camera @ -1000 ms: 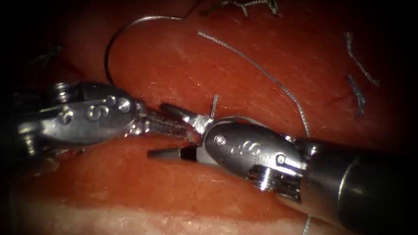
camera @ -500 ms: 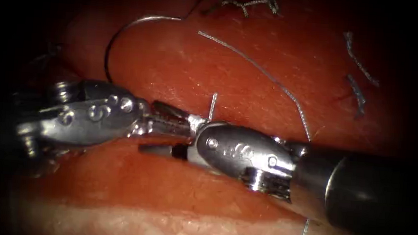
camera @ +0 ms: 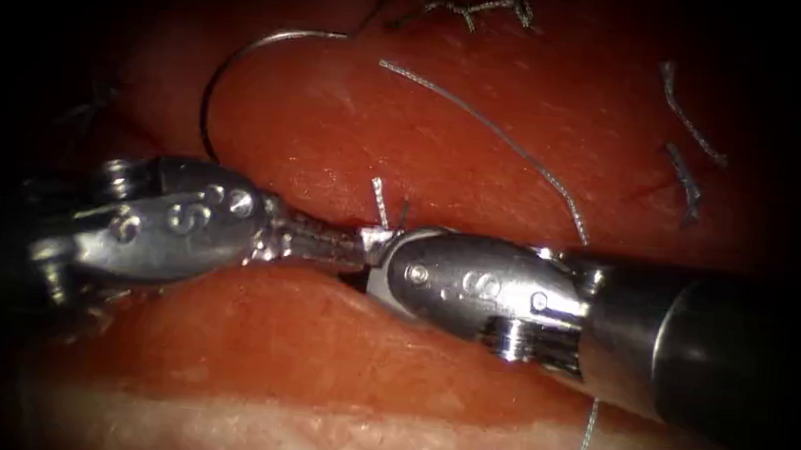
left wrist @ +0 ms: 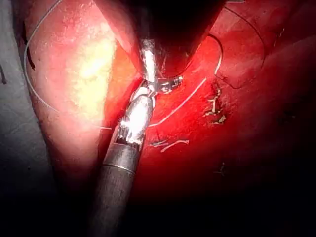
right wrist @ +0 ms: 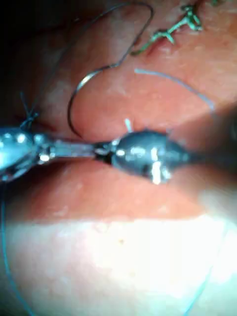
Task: Wound Closure
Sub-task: Use the right tool to cut the suture
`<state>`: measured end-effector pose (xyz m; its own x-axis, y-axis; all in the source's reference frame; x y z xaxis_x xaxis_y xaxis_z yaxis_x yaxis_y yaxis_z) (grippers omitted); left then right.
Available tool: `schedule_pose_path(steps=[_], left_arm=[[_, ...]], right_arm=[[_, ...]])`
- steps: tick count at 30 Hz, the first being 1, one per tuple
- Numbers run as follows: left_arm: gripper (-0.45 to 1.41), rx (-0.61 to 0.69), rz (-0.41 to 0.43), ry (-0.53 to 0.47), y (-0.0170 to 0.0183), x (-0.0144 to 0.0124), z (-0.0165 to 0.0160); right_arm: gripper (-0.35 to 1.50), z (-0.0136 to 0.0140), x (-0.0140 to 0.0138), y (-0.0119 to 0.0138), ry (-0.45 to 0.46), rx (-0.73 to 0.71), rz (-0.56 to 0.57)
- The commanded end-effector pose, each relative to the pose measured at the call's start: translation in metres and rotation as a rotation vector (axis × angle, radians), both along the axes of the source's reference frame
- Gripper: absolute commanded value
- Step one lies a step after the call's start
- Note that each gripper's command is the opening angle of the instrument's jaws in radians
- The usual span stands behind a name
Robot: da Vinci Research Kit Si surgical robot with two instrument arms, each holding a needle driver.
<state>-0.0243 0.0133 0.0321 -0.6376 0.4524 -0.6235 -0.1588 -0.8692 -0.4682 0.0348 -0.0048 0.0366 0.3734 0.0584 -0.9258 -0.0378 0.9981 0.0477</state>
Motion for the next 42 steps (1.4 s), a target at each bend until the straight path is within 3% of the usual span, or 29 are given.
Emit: schedule_pose_path(steps=[1,12,18,22,24,25,27,30,35,40,42], left_arm=[[-0.45,0.001,0.003,-0.005,0.0005,-0.0003,0.0003],[-0.45,-0.016,-0.02,-0.007,0.0041,0.0035,-0.0026],[-0.45,-0.024,-0.027,0.002,0.0037,0.0032,-0.0021],[-0.45,-0.019,-0.017,-0.005,0.0029,0.0026,-0.0011],[-0.45,-0.018,-0.015,-0.006,0.0027,0.0024,-0.0008],[-0.45,-0.017,-0.014,-0.007,0.0026,0.0024,-0.0008],[-0.45,-0.017,-0.014,-0.007,0.0026,0.0023,-0.0008],[-0.45,-0.017,-0.014,-0.007,0.0027,0.0023,-0.0008],[-0.45,-0.015,-0.012,-0.009,0.0026,0.0023,-0.0008],[-0.45,-0.014,-0.011,-0.01,0.0026,0.0022,-0.0008],[-0.45,-0.014,-0.011,-0.01,0.0026,0.0022,-0.0008]], right_arm=[[-0.35,0.0004,0.0008,-0.0001,-0.002,0.001,-0.005],[-0.35,0.0013,-0.0009,0.0009,-0.018,-0.001,-0.001],[-0.35,0.0011,-0.0008,0.0007,-0.022,-0.005,-0.007],[-0.35,0.0026,0.0004,0.0002,-0.023,0.006,-0.013],[0.59,0.0031,0.0009,-0.0001,-0.023,0.033,0.002],[0.93,0.0033,0.001,-0.0002,-0.019,0.036,0.007],[1.25,0.0034,0.0014,-0.0002,-0.02,0.066,0.027],[1.36,0.0031,0.0016,0.0,-0.031,0.079,0.065],[1.4,0.0029,0.0016,0.0001,-0.019,0.082,0.077],[1.3,0.0029,0.0018,0.0002,-0.007,0.08,0.085],[1.16,0.0029,0.0018,0.0002,-0.002,0.078,0.087]])
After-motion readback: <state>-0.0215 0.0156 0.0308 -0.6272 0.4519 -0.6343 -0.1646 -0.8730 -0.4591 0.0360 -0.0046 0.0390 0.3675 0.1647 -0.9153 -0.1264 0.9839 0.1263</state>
